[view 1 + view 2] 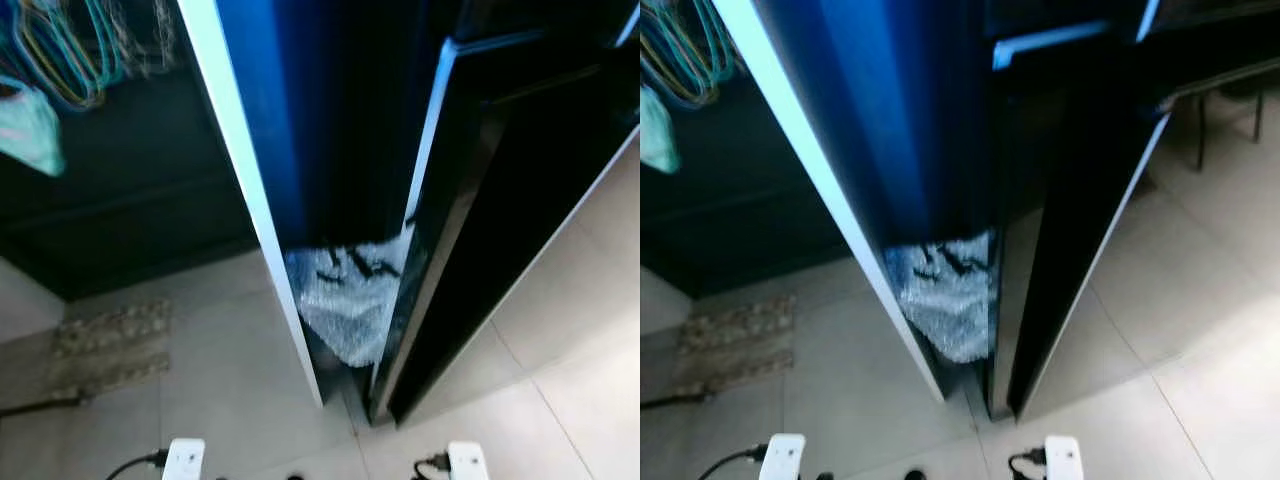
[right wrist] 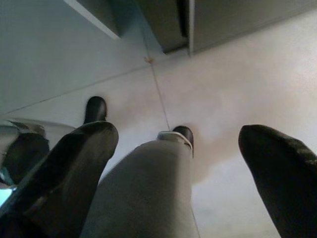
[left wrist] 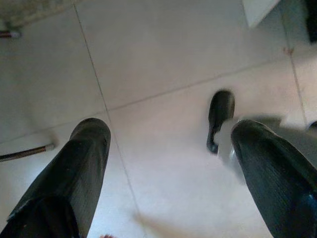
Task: Restocking fridge
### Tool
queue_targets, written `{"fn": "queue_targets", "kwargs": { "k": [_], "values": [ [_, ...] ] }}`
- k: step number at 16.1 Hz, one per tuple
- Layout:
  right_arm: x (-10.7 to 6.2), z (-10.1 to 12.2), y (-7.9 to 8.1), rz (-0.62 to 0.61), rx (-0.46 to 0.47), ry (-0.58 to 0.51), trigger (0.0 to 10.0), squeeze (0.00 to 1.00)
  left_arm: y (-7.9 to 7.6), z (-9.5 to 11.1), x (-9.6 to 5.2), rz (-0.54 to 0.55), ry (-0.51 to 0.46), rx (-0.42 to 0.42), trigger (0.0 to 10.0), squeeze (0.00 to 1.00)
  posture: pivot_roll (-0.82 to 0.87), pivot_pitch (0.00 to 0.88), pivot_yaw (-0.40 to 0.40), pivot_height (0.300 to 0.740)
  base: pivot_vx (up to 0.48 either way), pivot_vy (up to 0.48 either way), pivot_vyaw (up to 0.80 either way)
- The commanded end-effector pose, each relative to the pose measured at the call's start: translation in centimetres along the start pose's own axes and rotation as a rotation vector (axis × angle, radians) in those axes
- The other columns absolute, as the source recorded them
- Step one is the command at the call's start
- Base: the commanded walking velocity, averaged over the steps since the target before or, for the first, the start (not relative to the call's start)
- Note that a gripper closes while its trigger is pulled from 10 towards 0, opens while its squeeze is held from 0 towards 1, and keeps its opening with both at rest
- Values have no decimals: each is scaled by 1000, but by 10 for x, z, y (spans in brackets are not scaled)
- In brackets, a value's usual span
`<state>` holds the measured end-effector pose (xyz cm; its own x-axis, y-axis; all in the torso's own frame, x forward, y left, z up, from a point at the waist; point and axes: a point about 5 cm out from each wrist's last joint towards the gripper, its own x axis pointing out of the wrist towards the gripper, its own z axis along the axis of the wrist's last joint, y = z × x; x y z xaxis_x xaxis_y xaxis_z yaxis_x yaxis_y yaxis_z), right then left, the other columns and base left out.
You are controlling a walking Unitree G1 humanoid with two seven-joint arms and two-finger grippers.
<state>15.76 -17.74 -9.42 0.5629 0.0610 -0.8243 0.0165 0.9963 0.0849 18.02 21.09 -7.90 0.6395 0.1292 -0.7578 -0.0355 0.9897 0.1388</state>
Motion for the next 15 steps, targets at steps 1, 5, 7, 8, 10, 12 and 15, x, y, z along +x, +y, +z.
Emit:
{"fn": "queue_targets", "kwargs": {
  "k": [1, 5, 7, 8, 10, 12, 15],
  "values": [
    [-4, -15, -3, -9, 5, 50, 10000, 0, -2, -14, -4, -9, 47, 17, 10000, 0, -17, 189, 38, 740, 0, 0, 800],
    [-4, -16, -4, -18, 10, 51, 10000, 0, -5, -16, -4, -19, 52, 18, 10000, 0, -21, 182, 39, 740, 0, 0, 597],
    [-4, -16, -4, -18, 17, 51, 10000, 0, -6, -16, -4, -18, 52, 15, 10000, 0, -21, 180, 39, 740, 0, 0, 0],
    [-4, -17, -3, -16, 15, 52, 10000, 0, -6, -16, -4, -15, 50, 8, 10000, 0, -19, 172, 40, 740, 0, 0, 0],
    [-4, -19, -1, 0, 18, 72, 10000, 0, -4, -15, -4, -7, 45, -18, 10000, 0, -20, 162, 40, 740, 0, 0, 0],
    [-4, -21, 0, 1, 13, 72, 10000, 0, -5, -12, -3, -7, 34, -19, 10000, 0, -19, 154, 40, 740, 0, 358, 0],
    [-5, -25, 0, 14, 2, 97, 10000, 0, -3, -11, -3, -2, 30, -24, 10000, 0, -17, 146, 40, 740, 0, 360, 0]
  ]
}}
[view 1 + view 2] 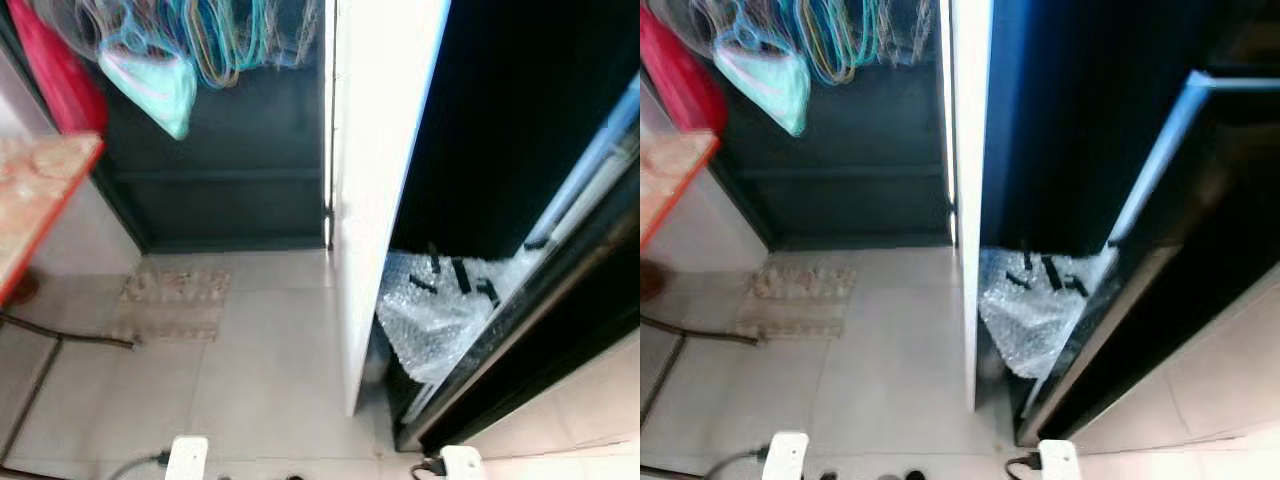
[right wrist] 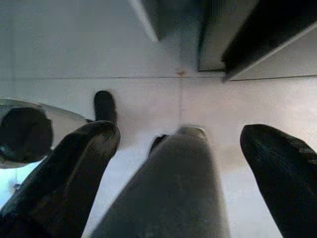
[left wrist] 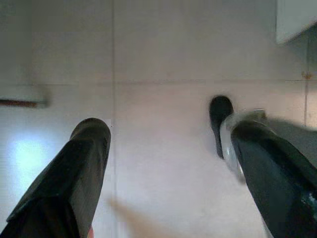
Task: Restocking fridge
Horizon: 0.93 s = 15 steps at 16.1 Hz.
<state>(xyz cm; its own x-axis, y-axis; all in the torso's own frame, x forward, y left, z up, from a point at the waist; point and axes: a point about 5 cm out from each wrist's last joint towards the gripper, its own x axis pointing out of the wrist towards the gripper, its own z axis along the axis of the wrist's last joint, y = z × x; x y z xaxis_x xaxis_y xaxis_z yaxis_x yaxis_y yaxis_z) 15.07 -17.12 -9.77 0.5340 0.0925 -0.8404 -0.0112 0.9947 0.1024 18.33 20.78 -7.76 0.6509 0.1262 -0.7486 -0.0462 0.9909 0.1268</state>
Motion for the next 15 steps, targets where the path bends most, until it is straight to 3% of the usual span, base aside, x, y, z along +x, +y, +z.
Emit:
{"fn": "queue_targets", "kwargs": {
  "k": [1, 5, 15],
  "values": [
    [-4, -18, -4, -13, 8, 63, 10000, 0, 0, -14, -3, 2, 47, -8, 10000, 0, -17, 145, 39, 740, 0, 356, 0],
    [-4, -18, -4, -5, 10, 63, 10000, 0, -2, -14, -3, 5, 48, 2, 10000, 0, -12, 154, 36, 740, 0, 67, 0],
    [-4, -17, -2, 14, 0, 55, 10000, 0, 0, -15, -4, 14, 48, 11, 10000, 0, -12, 153, 38, 740, 0, 0, 800]
  ]
}}
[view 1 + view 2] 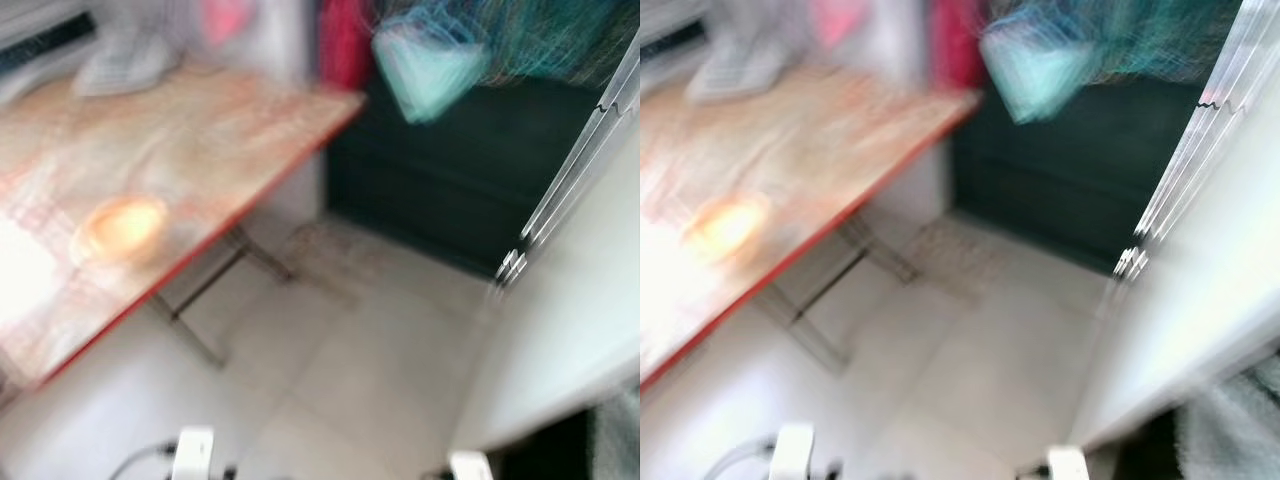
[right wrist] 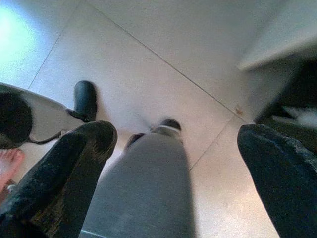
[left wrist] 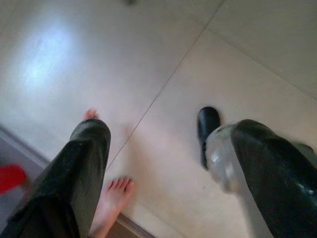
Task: Restocking fridge
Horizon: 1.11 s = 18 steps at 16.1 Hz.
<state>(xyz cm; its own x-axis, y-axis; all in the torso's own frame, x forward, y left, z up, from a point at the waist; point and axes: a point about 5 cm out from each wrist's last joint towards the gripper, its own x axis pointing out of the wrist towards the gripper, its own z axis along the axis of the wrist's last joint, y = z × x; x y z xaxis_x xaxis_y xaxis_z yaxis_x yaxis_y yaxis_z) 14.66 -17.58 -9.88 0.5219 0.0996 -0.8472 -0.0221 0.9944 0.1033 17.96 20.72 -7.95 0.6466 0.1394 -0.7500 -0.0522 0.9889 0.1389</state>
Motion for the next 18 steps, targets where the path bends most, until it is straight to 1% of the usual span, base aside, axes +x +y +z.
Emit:
{"fn": "queue_targets", "kwargs": {
  "k": [1, 10, 12, 15, 16, 17, 18],
  "values": [
    [-2, -13, 3, 7, 9, 40, 10000, 0, 0, -11, -2, 1, 43, 8, 10000, 0, -11, 154, 39, 740, 0, 0, 800],
    [-2, -13, 2, 15, 0, 43, 10000, 0, -2, -15, -3, -1, 54, 11, 10000, 0, -7, 153, 29, 740, 0, 0, 800],
    [-2, -14, 1, 6, 16, 45, 10000, 0, -2, -13, -3, 2, 44, 12, 10000, 0, 0, 156, 27, 740, 0, 0, 0],
    [-3, -14, 1, 4, 13, 41, 10000, 0, 1, -7, -2, 17, 9, 24, 10000, 0, 6, 165, 28, 740, 0, 0, 0],
    [-3, -15, 1, 3, 8, 40, 10000, 0, 6, 0, -1, 30, -31, 31, 10000, 0, 8, 167, 29, 740, 0, 0, 0],
    [-3, -15, 1, 4, 5, 40, 10000, 0, 8, 5, 0, 38, -59, 32, 10000, 0, 8, 168, 28, 740, 0, 0, 0],
    [-3, -16, 0, 4, 0, 42, 10000, 0, 10, 13, 0, 46, -108, 31, 10000, 0, 14, 170, 29, 740, 0, 0, 0]
  ]
}}
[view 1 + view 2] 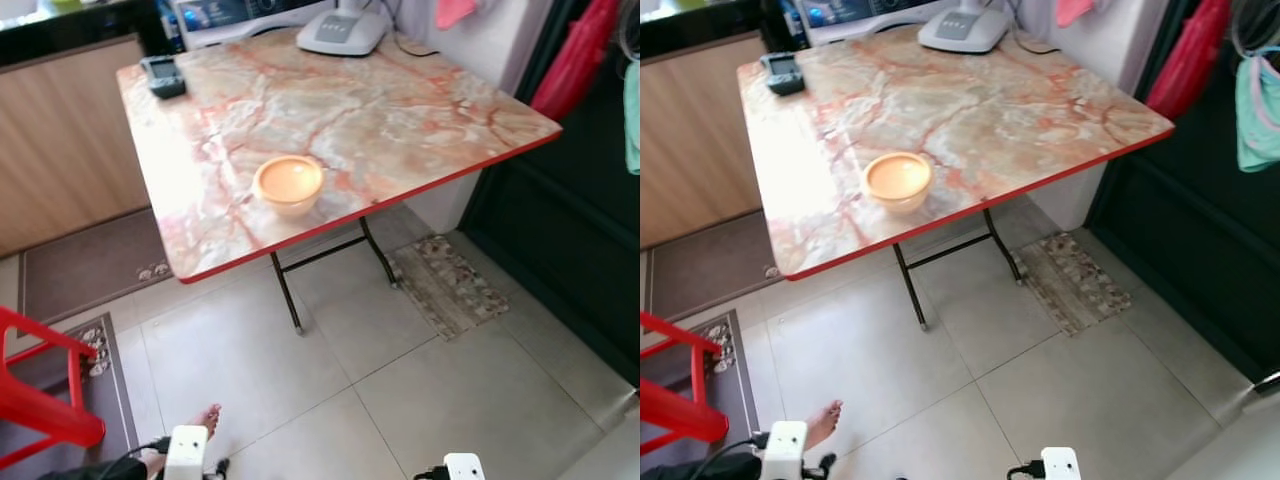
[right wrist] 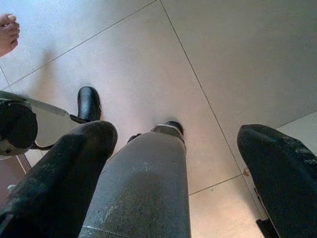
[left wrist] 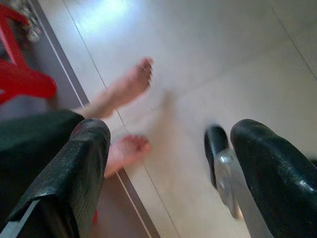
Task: Restocking fridge
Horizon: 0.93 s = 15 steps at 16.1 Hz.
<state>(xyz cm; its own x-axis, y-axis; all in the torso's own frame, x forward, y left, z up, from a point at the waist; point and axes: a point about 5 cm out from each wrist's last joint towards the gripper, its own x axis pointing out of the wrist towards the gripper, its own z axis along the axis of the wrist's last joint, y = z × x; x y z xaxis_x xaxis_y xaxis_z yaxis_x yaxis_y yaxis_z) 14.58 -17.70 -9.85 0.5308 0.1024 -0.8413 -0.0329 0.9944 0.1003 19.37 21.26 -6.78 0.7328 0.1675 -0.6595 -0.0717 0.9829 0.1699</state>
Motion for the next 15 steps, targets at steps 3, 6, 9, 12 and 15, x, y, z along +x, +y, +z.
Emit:
{"fn": "queue_targets", "kwargs": {
  "k": [3, 6, 9, 12, 15],
  "values": [
    [-4, -17, 0, 1, -6, 60, 10000, 0, 8, 33, 2, 17, -213, -20, 10000, 0, 30, 170, 32, 740, 0, 0, 0],
    [-4, -18, 0, 5, 7, 39, 10000, 0, 8, 60, -6, 17, -403, -41, 10000, 0, 27, 171, 36, 740, 0, 0, 0],
    [-5, -18, -1, 8, -4, 38, 10000, 0, 12, 90, -15, -3, -561, 36, 10000, 0, 36, 170, 32, 740, 0, 0, 0],
    [-5, -18, -1, 10, -8, 34, 10000, 0, 10, 137, -34, -36, -748, -15, 10000, 0, 49, 164, 32, 740, 0, 0, 0],
    [-5, -17, 0, 11, 4, 16, 10000, 0, -3, 188, -52, -90, -906, -80, 10000, 0, 37, 162, 31, 740, 0, 0, 0]
  ]
}}
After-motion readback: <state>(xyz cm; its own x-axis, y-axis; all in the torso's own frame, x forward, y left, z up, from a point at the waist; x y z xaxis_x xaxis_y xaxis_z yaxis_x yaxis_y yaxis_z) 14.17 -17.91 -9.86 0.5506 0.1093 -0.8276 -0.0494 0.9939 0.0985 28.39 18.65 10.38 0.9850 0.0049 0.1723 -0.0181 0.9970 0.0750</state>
